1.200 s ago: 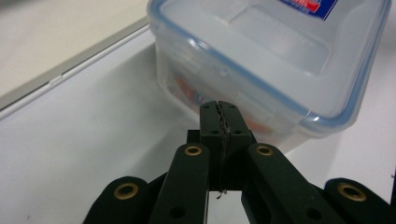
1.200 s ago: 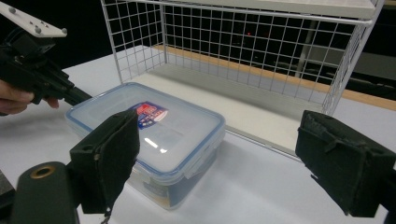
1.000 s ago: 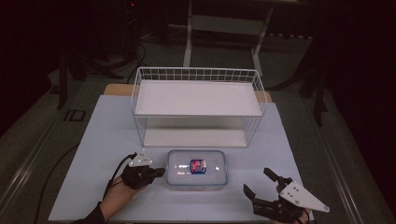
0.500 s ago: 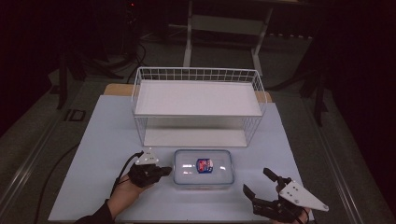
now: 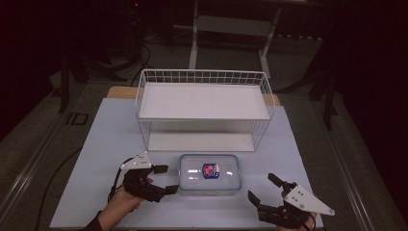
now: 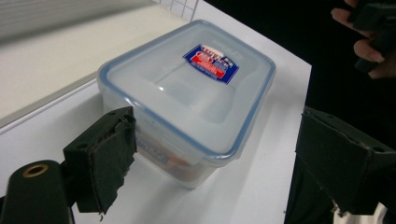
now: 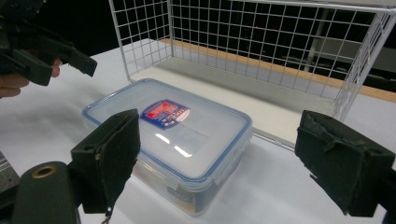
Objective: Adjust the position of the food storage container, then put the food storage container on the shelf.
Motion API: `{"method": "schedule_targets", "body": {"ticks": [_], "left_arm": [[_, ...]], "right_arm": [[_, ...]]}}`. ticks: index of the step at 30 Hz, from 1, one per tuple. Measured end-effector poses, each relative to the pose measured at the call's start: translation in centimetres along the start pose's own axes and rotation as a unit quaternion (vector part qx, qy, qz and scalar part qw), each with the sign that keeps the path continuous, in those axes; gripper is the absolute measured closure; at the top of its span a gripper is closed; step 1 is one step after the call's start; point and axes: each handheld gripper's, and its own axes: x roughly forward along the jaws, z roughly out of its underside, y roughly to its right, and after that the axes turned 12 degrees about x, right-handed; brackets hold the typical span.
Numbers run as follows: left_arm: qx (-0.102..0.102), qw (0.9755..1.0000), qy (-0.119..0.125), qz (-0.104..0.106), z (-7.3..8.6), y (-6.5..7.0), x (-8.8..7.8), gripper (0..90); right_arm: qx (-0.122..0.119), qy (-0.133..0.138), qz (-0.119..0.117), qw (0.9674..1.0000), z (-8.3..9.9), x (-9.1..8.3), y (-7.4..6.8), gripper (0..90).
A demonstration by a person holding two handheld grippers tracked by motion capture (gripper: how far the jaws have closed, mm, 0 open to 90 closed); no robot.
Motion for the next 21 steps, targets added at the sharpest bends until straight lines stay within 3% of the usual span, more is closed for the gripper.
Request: {"method": "schedule_targets", "body": {"ticks": [2, 6, 8, 11, 16, 19, 21], "left_arm": [[-0.008, 0.9999, 0.011, 0.002, -0.3, 0.1, -0.1, 8.5], [-0.014, 0.9998, 0.012, -0.012, -1.2, 0.4, 0.1, 2.1], [-0.011, 0.9997, 0.012, -0.02, -1.8, 0.6, 0.2, 1.2], [-0.012, 0.9995, 0.023, -0.017, -2.9, 1.1, 0.1, 0.6], [-0.021, 0.9993, 0.015, -0.027, -4.0, 1.3, 0.6, 0.7], [-0.043, 0.9986, 0.016, -0.027, -4.1, 0.7, 1.2, 0.6], [-0.071, 0.9972, 0.014, -0.02, -3.9, 0.0, 1.7, 0.7]], "right_arm": [[-0.003, 0.0, -0.001, 1.0, 0.0, 0.0, -0.1, 14.2], [-0.007, -0.007, -0.004, 0.9999, -0.2, 0.3, -0.3, 14.3], [-0.014, -0.011, -0.001, 0.9998, -0.5, 0.5, -0.4, 14.3], [-0.018, -0.016, -0.006, 0.9997, -1.0, 0.8, -0.4, 14.3], [-0.012, -0.029, -0.036, 0.9988, -2.3, 1.7, -0.1, 13.2], [-0.037, -0.03, -0.042, 0.998, -3.0, 2.5, -0.3, 12.4], [-0.035, -0.036, -0.044, 0.9978, -3.4, 3.0, -0.4, 12.1]]}}
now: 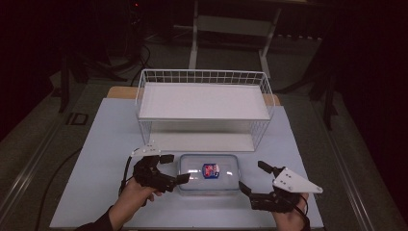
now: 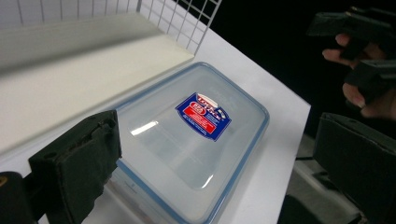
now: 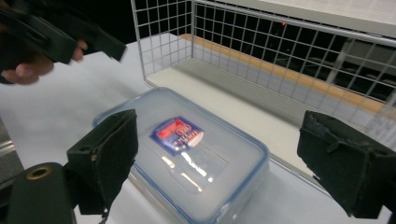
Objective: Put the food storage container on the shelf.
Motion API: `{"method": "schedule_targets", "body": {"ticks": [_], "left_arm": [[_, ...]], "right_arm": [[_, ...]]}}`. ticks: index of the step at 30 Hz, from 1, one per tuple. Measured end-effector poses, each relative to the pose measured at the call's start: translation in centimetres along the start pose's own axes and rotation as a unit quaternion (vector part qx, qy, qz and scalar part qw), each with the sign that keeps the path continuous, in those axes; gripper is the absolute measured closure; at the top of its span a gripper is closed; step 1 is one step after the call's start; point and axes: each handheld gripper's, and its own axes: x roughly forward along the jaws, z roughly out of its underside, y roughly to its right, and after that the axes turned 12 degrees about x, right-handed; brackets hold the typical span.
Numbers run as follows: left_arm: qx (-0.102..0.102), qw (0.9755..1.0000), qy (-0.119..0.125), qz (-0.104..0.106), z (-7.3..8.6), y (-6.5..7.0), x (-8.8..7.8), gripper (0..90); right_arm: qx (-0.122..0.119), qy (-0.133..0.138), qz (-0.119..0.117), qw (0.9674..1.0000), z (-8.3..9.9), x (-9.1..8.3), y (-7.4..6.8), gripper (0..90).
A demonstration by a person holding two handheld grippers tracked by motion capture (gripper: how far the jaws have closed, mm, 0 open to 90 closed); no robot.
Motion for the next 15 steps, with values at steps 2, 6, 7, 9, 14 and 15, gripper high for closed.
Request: {"method": "schedule_targets", "body": {"ticks": [2, 6, 7, 9, 14, 15], "left_arm": [[-0.023, 0.9997, -0.004, -0.003, 0.2, -0.7, 0.5, 0.6], [-0.091, 0.9955, -0.024, 0.001, 1.2, -2.4, 1.3, 0.8], [-0.104, 0.9942, -0.028, 0.004, 1.4, -2.7, 1.5, 0.9], [-0.123, 0.9916, -0.04, 0.0, 1.9, -3.3, 1.8, 0.9], [-0.174, 0.9831, -0.058, 0.006, 3.0, -4.9, 2.1, 3.2], [-0.181, 0.9814, -0.062, 0.012, 3.3, -5.3, 2.2, 4.6]], "right_arm": [[0.01, -0.008, -0.007, 0.9999, -0.3, 0.4, 0.2, 12.0], [0.037, -0.017, -0.02, 0.999, -0.5, 1.2, 0.9, 11.4], [0.041, -0.02, -0.021, 0.9988, -0.4, 1.3, 1.1, 10.7], [0.053, -0.027, -0.014, 0.9981, -0.3, 1.8, 1.5, 10.6], [0.069, -0.055, -0.008, 0.9961, 0.4, 2.8, 2.2, 10.6], [0.07, -0.059, -0.009, 0.9957, 0.6, 3.0, 2.3, 10.6]]}}
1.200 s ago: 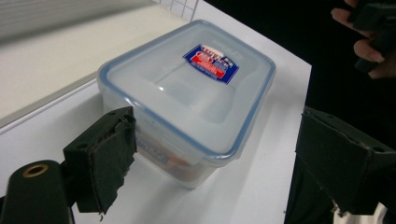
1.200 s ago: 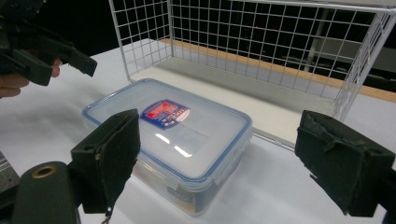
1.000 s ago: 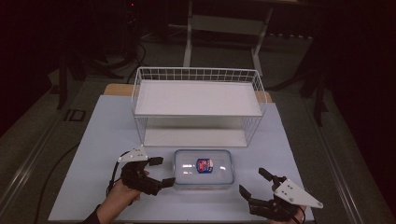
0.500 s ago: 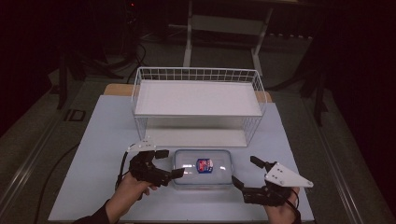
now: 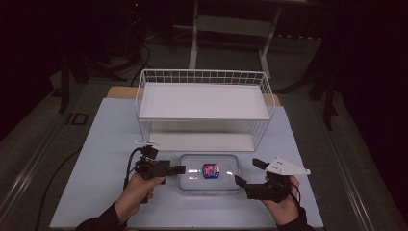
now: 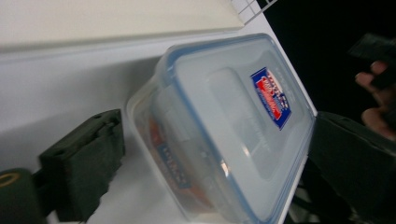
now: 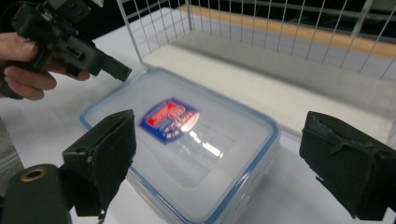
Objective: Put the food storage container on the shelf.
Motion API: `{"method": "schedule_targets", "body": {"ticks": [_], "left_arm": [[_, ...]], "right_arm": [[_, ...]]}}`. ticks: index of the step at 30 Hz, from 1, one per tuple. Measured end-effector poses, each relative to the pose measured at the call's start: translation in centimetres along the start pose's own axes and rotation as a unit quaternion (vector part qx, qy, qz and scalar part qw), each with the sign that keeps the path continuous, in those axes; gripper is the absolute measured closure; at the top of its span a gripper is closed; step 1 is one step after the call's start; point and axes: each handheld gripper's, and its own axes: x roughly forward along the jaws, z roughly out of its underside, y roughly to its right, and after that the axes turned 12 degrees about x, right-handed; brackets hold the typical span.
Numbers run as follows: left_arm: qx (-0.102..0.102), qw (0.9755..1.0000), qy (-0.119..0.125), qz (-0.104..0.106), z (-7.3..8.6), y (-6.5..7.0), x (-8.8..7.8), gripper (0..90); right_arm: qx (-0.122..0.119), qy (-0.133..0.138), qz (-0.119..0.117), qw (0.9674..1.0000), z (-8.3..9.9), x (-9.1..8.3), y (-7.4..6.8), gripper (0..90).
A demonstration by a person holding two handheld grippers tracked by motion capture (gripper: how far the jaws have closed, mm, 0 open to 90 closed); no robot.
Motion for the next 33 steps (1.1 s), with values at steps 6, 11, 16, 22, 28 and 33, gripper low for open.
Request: {"method": "schedule_targets", "body": {"ticks": [6, 11, 16, 22, 28, 33], "left_arm": [[-0.044, 0.998, -0.033, 0.03, 0.5, -1.4, 0.8, 12.9], [-0.065, 0.9962, -0.033, 0.049, 0.7, -2.0, 1.2, 22.6], [-0.073, 0.9943, -0.037, 0.069, 0.8, -2.1, 1.5, 33.0], [-0.07, 0.9924, -0.044, 0.09, 0.9, -2.2, 1.7, 42.3], [-0.074, 0.9903, -0.052, 0.105, 0.9, -2.6, 1.5, 48.5], [-0.056, 0.9904, -0.054, 0.115, 0.7, -2.0, 1.0, 53.8]], "right_arm": [[0.015, -0.021, -0.01, 0.9996, 0.5, 0.7, 0.4, 12.3], [0.016, -0.027, -0.012, 0.9994, 0.4, 0.7, 0.4, 13.1], [0.023, -0.03, -0.012, 0.9992, 0.5, 0.6, 0.6, 13.4], [0.041, -0.039, -0.013, 0.9983, 0.8, 0.5, 1.0, 14.1], [0.115, -0.074, -0.046, 0.9896, 0.9, 0.8, 1.2, 16.4], [0.149, -0.082, -0.043, 0.9845, 0.8, 1.4, 2.1, 20.6]]}}
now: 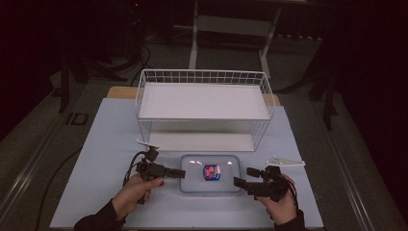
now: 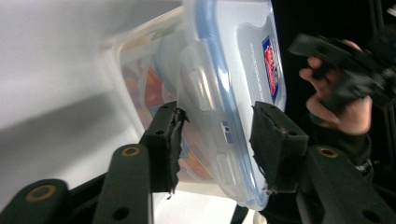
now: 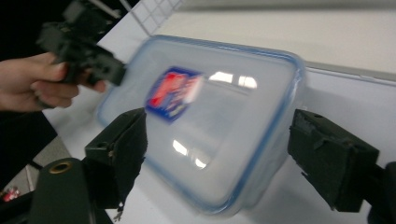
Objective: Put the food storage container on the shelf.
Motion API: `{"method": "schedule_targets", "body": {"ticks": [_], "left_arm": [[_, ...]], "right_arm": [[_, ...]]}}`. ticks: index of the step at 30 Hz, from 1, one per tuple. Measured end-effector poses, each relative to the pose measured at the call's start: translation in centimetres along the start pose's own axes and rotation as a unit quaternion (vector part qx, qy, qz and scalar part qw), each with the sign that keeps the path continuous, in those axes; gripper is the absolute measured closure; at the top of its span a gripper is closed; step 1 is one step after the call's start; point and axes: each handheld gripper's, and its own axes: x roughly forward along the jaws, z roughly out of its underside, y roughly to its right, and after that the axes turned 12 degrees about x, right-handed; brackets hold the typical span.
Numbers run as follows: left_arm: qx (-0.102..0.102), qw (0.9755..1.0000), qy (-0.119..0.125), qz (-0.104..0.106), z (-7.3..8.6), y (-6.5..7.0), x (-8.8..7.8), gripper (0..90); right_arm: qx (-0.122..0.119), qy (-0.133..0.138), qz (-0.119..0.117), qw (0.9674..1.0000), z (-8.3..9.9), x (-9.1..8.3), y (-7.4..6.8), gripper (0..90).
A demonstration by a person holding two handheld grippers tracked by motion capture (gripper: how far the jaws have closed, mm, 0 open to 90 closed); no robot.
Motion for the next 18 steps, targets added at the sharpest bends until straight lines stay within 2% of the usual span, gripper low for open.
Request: {"method": "schedule_targets", "body": {"ticks": [4, 7, 11, 15, 18], "left_arm": [[0.025, 0.9997, -0.005, -0.002, 0.1, 0.7, -0.2, 55.7], [0.038, 0.9992, -0.006, -0.003, 0.3, 0.9, -0.3, 56.4], [0.047, 0.9989, 0.0, -0.003, 0.6, 1.1, -0.4, 56.7], [0.055, 0.9985, 0.002, 0.0, 0.8, 1.3, -0.5, 57.3], [0.057, 0.9984, 0.001, 0.001, 0.9, 1.4, -0.5, 57.8]], "right_arm": [[0.026, -0.009, -0.001, 0.9996, -0.2, 0.4, 1.1, 25.9], [0.024, -0.02, 0.008, 0.9995, -0.1, 0.6, 1.6, 30.4], [0.027, -0.034, 0.007, 0.999, 0.1, 0.8, 1.9, 33.7], [0.036, -0.043, -0.002, 0.9984, 0.1, 0.9, 2.3, 36.7], [0.047, -0.06, -0.013, 0.997, 0.2, 1.2, 2.7, 39.5]]}}
